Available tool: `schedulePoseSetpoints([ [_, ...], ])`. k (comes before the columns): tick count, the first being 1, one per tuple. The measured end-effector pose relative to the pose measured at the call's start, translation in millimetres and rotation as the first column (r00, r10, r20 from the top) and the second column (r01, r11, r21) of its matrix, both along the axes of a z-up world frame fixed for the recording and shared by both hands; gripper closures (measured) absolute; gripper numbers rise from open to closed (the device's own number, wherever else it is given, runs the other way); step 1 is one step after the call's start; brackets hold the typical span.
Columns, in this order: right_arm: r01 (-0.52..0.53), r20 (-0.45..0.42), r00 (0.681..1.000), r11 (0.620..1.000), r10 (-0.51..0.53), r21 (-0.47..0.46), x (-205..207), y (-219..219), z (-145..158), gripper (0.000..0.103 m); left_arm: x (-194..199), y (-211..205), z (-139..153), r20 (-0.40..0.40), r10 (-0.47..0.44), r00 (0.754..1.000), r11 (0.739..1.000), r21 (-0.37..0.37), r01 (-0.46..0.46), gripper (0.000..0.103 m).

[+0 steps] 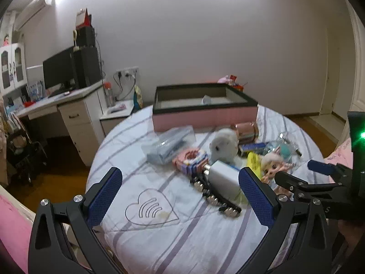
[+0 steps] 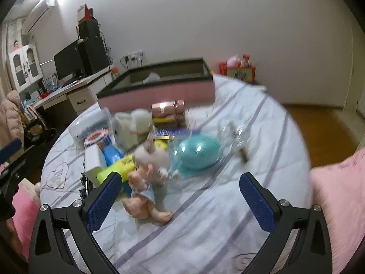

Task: Organize rigid objects
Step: 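Grasp the white power bank with the left tool while the right tool grasps the pig doll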

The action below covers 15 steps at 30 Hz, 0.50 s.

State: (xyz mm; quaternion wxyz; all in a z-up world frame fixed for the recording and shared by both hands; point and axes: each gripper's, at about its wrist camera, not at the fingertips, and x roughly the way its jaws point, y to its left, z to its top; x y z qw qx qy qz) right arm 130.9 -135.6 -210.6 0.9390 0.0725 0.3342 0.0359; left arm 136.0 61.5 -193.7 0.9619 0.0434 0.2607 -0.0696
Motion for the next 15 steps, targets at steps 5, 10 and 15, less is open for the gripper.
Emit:
schedulePoseSetpoints([
  [5, -0.034, -0.054, 0.998, 0.998, 0.037, 0.049, 15.4, 4.6, -16.5, 0.017, 7.4, 4.6, -9.8, -0.030, 0.000, 1.000, 1.000, -0.003, 0.000, 0.000],
  [10, -0.099, -0.051, 0.993, 0.991, 0.104, 0.091, 23.1, 10.7, -15.6, 0.042, 15.6, 8.1, -13.9, -0.049, 0.001, 0.999, 1.000, -0.018, -0.002, 0.000],
  [15, -0.162, -0.052, 0.985, 0.982, 0.167, 0.094, 22.6, 14.2, -13.6, 0.064, 25.9, 9.2, -22.2, -0.092, -0.003, 0.996, 0.998, -0.055, -0.002, 0.000],
])
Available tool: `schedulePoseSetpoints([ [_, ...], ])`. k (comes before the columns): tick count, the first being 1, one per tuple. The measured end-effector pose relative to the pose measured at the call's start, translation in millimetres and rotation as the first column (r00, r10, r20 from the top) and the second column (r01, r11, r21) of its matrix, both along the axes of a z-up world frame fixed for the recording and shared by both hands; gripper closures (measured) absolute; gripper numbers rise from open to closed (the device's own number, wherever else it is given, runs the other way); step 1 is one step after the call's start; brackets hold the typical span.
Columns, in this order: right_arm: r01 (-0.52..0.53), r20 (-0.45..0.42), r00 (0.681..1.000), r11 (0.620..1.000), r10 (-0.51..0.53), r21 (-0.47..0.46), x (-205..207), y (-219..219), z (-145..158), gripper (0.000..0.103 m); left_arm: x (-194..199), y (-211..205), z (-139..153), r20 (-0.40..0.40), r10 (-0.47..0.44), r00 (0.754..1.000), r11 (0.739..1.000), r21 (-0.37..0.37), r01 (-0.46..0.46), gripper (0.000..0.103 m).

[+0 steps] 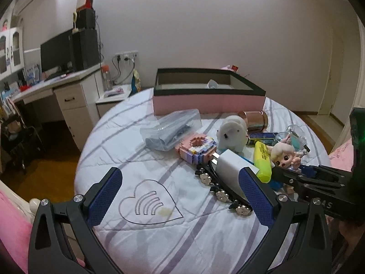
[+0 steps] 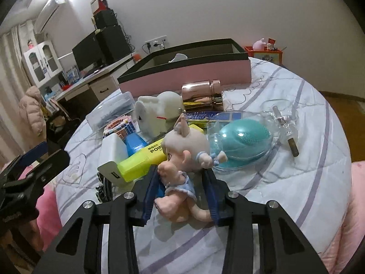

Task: Organize rigid objects
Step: 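Grasp the white power bank with the left tool while the right tool grasps the pig doll, then carry both items into the pink box and open both tools to release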

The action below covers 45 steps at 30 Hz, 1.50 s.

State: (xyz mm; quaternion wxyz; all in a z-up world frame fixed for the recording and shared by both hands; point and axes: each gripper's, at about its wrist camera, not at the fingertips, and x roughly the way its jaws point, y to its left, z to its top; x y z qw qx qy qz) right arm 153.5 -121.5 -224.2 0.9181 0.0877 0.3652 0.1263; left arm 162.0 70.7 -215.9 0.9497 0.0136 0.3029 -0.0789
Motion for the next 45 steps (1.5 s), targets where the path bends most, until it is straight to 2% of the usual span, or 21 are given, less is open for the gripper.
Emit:
schedulePoseSetpoints([
  [2, -0.006, 0.000, 1.000, 1.000, 0.006, 0.008, -2.4, -2.0, 1.6, 0.068, 1.2, -3.9, -3.1, -0.006, -0.015, 1.000, 1.000, -0.011, 0.015, 0.000],
  [8, -0.024, 0.018, 1.000, 1.000, 0.024, -0.016, -12.2, -10.4, 10.3, 0.070, 8.2, -32.3, -12.3, -0.034, -0.055, 0.998, 0.998, -0.028, 0.054, 0.000],
  [13, -0.029, 0.020, 0.999, 0.999, 0.030, -0.018, -15.6, -17.0, 10.5, 0.070, 23.1, -49.9, -21.6, -0.086, -0.009, 0.996, 1.000, -0.020, 0.007, 0.001],
  [15, -0.037, 0.023, 0.999, 0.999, 0.038, -0.011, -15.4, -19.1, 9.6, 0.070, 28.3, -51.6, -24.4, -0.099, 0.012, 0.995, 1.000, -0.019, -0.014, 0.012],
  [16, -0.041, 0.023, 0.999, 0.999, 0.041, -0.010, -15.1, -19.3, 9.3, 0.070, 30.2, -52.4, -25.6, -0.105, 0.010, 0.994, 1.000, -0.021, -0.012, 0.022],
  [18, -0.047, 0.023, 0.999, 0.999, 0.047, -0.006, -14.3, -20.0, 8.4, 0.070, 34.1, -54.5, -29.7, -0.130, -0.021, 0.991, 0.999, -0.032, 0.017, 0.036],
  [21, -0.055, 0.023, 0.998, 0.999, 0.055, 0.001, -12.5, -20.5, 7.9, 0.070, 32.1, -58.6, -28.3, -0.119, -0.023, 0.993, 1.000, 0.005, 0.024, 0.043],
  [26, -0.059, 0.039, 0.998, 0.998, 0.059, 0.000, -12.7, -19.0, 12.5, 0.070, 28.1, -51.4, -18.8, -0.108, -0.061, 0.992, 0.998, -0.004, 0.061, 0.070],
  [28, -0.053, 0.055, 0.997, 0.999, 0.053, 0.005, -16.4, -20.5, 16.7, 0.072, 27.4, -46.8, -16.3, -0.110, -0.070, 0.991, 0.998, -0.010, 0.070, 0.076],
  [34, -0.054, 0.029, 0.998, 0.998, 0.055, -0.028, -9.0, -18.0, 13.0, 0.072, 33.8, -48.7, -23.1, -0.145, -0.097, 0.985, 0.995, -0.031, 0.093, 0.076],
  [42, -0.061, 0.013, 0.998, 0.998, 0.061, 0.000, -0.2, -19.2, 9.6, 0.070, 45.4, -63.5, -27.2, -0.157, -0.105, 0.982, 0.994, 0.023, 0.110, 0.078],
  [45, -0.068, -0.009, 0.998, 0.997, 0.068, -0.028, 4.1, -11.7, 6.0, 0.066, 42.9, -64.1, -27.3, -0.151, -0.103, 0.983, 0.993, 0.032, 0.109, 0.079],
])
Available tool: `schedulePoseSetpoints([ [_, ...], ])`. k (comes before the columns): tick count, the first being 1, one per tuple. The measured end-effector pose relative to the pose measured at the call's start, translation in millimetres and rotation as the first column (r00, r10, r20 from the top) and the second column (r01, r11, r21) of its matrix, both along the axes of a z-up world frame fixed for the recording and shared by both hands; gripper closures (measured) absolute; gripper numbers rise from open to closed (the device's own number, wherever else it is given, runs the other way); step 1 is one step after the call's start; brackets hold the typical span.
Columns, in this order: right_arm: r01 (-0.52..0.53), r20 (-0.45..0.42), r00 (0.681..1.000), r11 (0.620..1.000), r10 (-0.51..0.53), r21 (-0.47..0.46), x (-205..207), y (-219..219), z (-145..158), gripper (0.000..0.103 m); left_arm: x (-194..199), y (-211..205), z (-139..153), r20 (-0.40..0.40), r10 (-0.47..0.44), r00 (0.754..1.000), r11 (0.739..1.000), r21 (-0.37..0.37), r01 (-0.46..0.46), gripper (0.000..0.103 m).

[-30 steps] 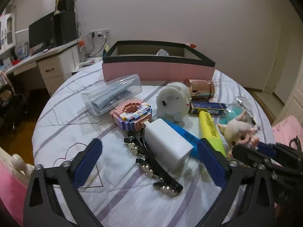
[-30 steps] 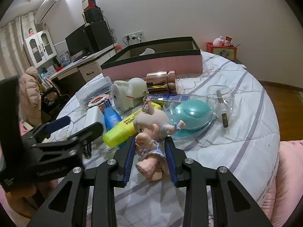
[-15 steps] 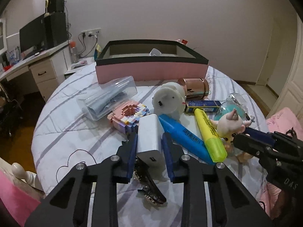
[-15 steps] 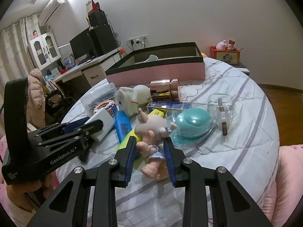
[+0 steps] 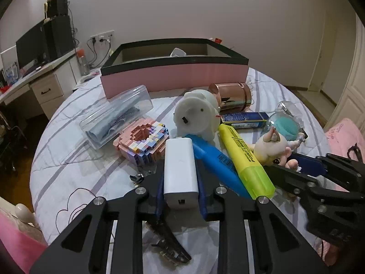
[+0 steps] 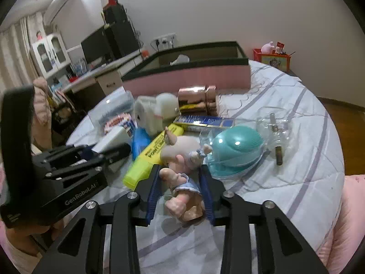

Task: Organize rigid objects
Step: 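Carry both items into the pink box and open both tools to release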

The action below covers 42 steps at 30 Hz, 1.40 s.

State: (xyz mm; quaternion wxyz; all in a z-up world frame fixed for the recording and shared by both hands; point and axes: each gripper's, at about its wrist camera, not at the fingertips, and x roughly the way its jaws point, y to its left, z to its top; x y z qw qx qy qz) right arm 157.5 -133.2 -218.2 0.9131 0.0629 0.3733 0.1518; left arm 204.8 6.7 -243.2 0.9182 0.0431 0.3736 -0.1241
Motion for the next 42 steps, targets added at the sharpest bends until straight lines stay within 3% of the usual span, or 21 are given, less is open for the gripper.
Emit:
schedulePoseSetpoints([
  [11, 0.017, 0.024, 1.000, 0.998, -0.015, -0.062, 0.6, 12.8, 6.8, 0.071, -21.5, 7.9, 18.8, 0.036, -0.016, 0.999, 1.000, -0.021, 0.017, 0.080],
  [25, 0.017, 0.177, 0.984, 0.995, 0.000, -0.094, -8.1, 35.8, 66.8, 0.071, -38.8, 11.2, 80.7, 0.183, -0.019, 0.983, 0.999, -0.044, 0.028, 0.080],
  [34, 0.017, 0.252, 0.968, 0.998, 0.001, -0.068, 9.2, 34.3, 107.4, 0.071, -17.6, 11.2, 118.7, 0.241, -0.041, 0.970, 0.997, -0.058, 0.056, 0.080],
  [42, 0.029, 0.294, 0.956, 0.996, -0.002, -0.087, 41.6, 38.1, 136.5, 0.071, 11.3, 3.6, 146.3, 0.301, -0.029, 0.953, 0.999, -0.023, 0.037, 0.080],
])
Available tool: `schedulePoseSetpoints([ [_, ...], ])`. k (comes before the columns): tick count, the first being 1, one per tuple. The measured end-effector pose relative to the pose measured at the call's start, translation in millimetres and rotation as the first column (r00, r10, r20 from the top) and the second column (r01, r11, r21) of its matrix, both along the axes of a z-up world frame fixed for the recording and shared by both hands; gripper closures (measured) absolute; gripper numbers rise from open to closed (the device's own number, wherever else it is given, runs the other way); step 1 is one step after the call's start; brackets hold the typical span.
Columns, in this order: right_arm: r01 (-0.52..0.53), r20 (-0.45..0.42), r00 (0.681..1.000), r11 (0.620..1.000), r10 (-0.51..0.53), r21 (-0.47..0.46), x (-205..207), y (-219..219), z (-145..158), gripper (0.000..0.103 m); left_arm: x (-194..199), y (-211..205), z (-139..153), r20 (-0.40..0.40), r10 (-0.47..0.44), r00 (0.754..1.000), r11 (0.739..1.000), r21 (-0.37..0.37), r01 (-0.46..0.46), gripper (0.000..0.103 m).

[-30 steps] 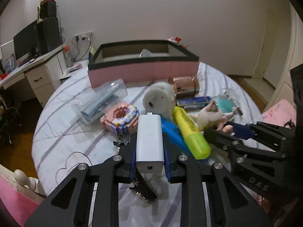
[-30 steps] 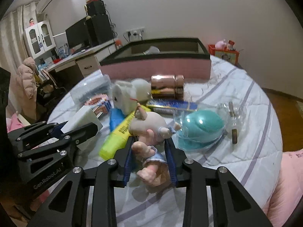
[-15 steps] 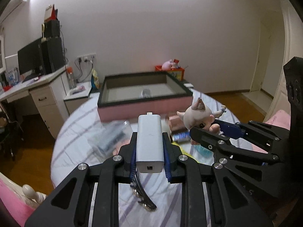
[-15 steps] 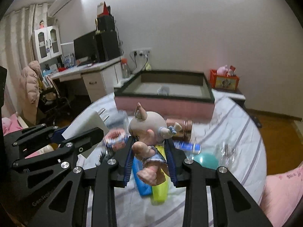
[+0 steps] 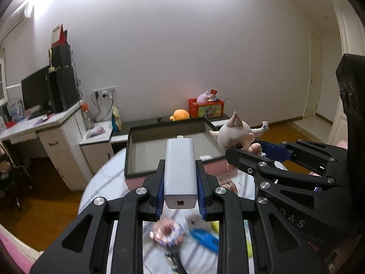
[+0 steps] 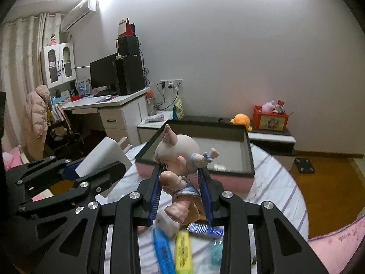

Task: Organize rigid objects
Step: 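Carry both items into the pink box and open both tools to release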

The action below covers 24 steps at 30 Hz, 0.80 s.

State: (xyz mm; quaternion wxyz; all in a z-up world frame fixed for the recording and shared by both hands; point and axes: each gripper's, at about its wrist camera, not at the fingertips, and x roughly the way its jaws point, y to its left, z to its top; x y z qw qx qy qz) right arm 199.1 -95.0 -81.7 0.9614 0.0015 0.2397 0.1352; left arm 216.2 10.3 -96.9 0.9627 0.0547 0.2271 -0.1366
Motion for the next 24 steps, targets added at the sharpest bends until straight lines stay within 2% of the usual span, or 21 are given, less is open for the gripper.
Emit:
schedulePoseSetpoints([
  [9, 0.017, -0.017, 1.000, 0.998, -0.018, -0.054, 58.7, 2.4, 4.7, 0.071, 73.5, -10.7, -0.6, -0.037, 0.010, 0.999, 0.999, 0.052, -0.008, 0.080],
  [13, 0.027, -0.055, 0.998, 0.997, -0.031, -0.075, 96.4, 1.8, -4.0, 0.071, 119.3, -14.8, -13.3, -0.093, 0.006, 0.996, 0.997, 0.074, 0.001, 0.080],
  [18, 0.060, -0.137, 0.988, 0.993, -0.074, -0.103, 146.8, 1.7, -34.7, 0.070, 171.1, -18.3, -47.2, -0.181, 0.034, 0.983, 0.994, 0.104, -0.015, 0.080],
  [24, 0.045, -0.227, 0.971, 0.989, -0.077, -0.140, 183.1, -0.7, -69.9, 0.070, 205.8, -20.2, -86.3, -0.269, 0.060, 0.961, 0.991, 0.130, -0.026, 0.080],
])
